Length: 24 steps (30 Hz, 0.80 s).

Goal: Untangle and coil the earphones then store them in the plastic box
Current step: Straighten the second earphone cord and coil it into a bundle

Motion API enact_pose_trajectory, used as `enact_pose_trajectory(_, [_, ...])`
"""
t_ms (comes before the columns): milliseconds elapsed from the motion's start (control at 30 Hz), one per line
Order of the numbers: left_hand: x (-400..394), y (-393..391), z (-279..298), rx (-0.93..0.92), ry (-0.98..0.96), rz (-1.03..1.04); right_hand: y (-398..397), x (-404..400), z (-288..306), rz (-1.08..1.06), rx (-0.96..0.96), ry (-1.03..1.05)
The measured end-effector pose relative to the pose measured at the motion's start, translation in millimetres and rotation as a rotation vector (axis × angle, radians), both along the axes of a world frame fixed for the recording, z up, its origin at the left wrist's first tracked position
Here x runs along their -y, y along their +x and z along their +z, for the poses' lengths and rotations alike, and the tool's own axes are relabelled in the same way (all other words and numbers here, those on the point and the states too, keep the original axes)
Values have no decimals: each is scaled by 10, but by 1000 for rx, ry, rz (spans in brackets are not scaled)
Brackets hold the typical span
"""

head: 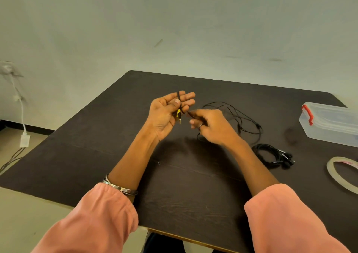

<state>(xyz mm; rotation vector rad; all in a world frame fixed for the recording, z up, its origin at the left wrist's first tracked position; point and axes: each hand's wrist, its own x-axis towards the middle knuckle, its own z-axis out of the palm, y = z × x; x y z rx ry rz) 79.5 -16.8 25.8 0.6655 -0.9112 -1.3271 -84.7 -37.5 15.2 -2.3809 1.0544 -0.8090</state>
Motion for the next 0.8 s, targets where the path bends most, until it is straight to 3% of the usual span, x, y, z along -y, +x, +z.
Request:
enact_pose_trajectory(100, [37,15,-51,121,10,80,119,-44,8,70,-251,-127])
enact_pose_trajectory(200, [59,-4,-81,340,4,141,123,-63,35,73,-288,-212])
enact_pose_trajectory(300, [54,-4,-83,477,-32,167,51,-91,98,17,-60,-94])
enact_pose_trajectory(433, [68,6,-119,695,-81,90,-20,-111,244,-51,416,186])
enact_pose_trajectory(533, [44,-29,-116,732,-96,-24,-139,-83,338,-92,736,364])
enact_pose_trajectory(800, [-61,-96,-78,762,-192,-302,-260,13,309,-213,814,339])
